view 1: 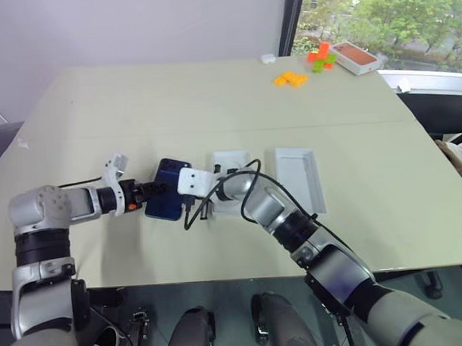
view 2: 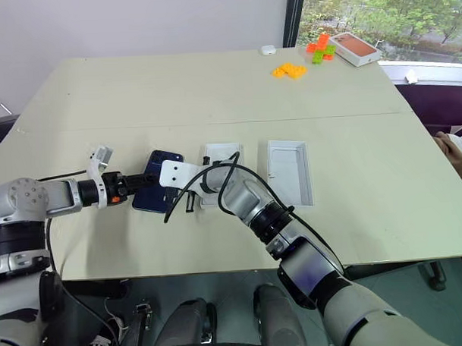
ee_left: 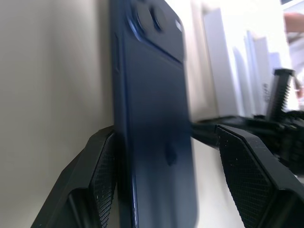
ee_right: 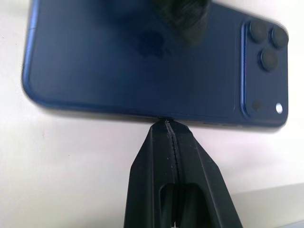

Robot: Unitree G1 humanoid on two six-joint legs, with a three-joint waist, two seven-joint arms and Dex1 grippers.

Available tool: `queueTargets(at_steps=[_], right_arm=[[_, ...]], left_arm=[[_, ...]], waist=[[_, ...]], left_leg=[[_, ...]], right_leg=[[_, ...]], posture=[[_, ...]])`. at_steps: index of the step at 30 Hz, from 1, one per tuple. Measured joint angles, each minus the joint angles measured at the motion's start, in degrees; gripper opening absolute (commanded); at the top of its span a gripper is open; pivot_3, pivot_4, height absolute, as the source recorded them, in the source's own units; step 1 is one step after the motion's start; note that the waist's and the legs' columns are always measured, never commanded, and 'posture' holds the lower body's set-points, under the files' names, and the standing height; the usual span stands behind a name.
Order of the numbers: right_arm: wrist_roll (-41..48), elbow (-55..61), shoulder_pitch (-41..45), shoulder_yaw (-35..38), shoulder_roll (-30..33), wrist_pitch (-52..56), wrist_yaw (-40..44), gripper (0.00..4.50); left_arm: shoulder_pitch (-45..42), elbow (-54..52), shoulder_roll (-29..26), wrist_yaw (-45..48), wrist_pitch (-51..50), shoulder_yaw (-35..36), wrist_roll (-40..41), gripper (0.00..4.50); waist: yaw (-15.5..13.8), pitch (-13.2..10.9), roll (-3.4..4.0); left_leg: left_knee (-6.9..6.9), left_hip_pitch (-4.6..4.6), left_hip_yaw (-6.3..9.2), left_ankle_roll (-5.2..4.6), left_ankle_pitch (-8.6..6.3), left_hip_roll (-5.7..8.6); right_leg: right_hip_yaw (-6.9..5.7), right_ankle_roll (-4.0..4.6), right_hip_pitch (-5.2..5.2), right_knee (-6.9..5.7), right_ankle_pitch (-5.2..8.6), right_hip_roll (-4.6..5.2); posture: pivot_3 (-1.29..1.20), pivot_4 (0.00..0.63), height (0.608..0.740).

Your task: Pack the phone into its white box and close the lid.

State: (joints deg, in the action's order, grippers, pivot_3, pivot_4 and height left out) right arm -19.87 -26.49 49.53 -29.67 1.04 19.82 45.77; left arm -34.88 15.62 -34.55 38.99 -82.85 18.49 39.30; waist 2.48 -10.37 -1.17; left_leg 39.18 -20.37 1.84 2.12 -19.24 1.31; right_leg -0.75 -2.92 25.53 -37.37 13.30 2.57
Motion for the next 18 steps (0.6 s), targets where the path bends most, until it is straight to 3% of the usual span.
queueTargets(at_steps=[5,17,18], right_arm=[[0.0,-0.05,0.0,-0.34,-0.03,-0.41,-0.32,0.0],[-0.03,0.03,-0.56,-0.62,0.1,-1.42,-0.55,0.0],[-0.03,0.07,-0.57,-0.62,0.1,-1.43,-0.56,0.0]], left_arm=[[0.04,-1.31,2.08,-1.82,-3.33,1.75,0.99,3.28],[2.74,-1.09,2.15,-2.36,0.59,4.45,1.74,3.28],[2.96,-0.64,2.15,-2.23,0.92,4.97,2.06,2.85]], waist=[[0.03,0.0,0.0],[0.13,0.0,0.0],[0.12,0.0,0.0]], left_leg=[[0.0,0.0,0.0,0.01,0.01,0.0],[-0.01,0.03,0.01,0.06,0.03,0.0],[-0.01,0.03,0.02,0.06,0.03,-0.01]], right_leg=[[0.0,0.0,0.02,-0.01,0.0,0.0],[0.0,0.01,0.02,-0.05,-0.01,0.0],[0.0,0.01,0.02,-0.05,-0.01,-0.01]], posture=[[0.0,0.15,0.74],[0.0,0.15,0.74],[0.0,0.15,0.74]])
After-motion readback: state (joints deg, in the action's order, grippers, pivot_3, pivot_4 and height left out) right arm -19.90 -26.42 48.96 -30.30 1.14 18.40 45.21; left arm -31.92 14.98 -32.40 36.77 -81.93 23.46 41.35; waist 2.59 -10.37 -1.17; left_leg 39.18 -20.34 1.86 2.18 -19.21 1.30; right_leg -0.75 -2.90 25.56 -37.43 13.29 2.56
